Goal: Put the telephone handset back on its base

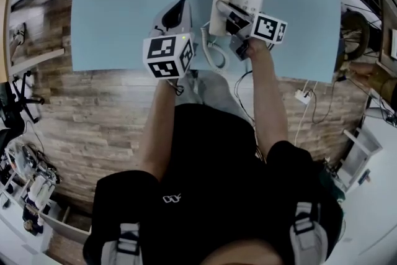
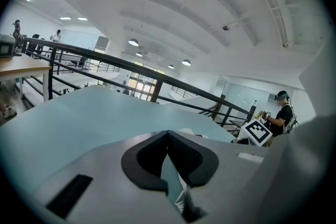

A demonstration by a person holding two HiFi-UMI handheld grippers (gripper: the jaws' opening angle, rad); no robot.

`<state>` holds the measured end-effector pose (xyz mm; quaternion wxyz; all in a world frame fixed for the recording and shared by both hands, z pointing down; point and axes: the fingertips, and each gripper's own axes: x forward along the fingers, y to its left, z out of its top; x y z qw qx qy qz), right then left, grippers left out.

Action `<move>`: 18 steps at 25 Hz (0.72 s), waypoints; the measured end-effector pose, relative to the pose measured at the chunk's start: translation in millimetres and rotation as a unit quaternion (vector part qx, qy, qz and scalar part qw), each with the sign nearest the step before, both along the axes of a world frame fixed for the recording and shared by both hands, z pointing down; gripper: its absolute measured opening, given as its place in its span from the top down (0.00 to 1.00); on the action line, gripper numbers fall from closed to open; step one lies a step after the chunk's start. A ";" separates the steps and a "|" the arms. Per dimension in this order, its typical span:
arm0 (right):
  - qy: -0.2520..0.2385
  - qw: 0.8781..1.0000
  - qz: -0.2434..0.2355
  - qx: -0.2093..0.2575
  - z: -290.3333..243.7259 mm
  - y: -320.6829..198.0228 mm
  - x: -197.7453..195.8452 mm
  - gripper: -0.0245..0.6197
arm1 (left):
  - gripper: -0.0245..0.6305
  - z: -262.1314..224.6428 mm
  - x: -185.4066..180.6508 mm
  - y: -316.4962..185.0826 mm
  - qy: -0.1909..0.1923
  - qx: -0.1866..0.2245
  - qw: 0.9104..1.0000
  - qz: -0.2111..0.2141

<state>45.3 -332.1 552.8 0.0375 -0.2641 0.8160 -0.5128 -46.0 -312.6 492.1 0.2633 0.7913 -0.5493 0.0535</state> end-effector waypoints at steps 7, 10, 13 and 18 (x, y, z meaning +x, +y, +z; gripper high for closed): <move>-0.006 1.000 -0.015 0.005 -0.6 -2.7 1.6 0.83 | 0.96 1.3 1.6 -0.9 0.001 -0.003 1.000 0.003; -0.008 1.000 -0.016 0.002 0.2 -4.2 2.5 0.83 | 0.96 0.9 1.1 -3.4 0.002 -0.002 1.000 0.003; -0.002 1.000 -0.012 0.001 1.5 -1.9 3.4 0.81 | 0.96 1.9 1.8 -2.2 0.004 -0.003 1.000 0.004; 0.045 0.999 0.014 -0.019 12.3 1.9 12.6 0.78 | 0.96 2.8 4.1 -3.2 0.005 -0.005 1.000 0.007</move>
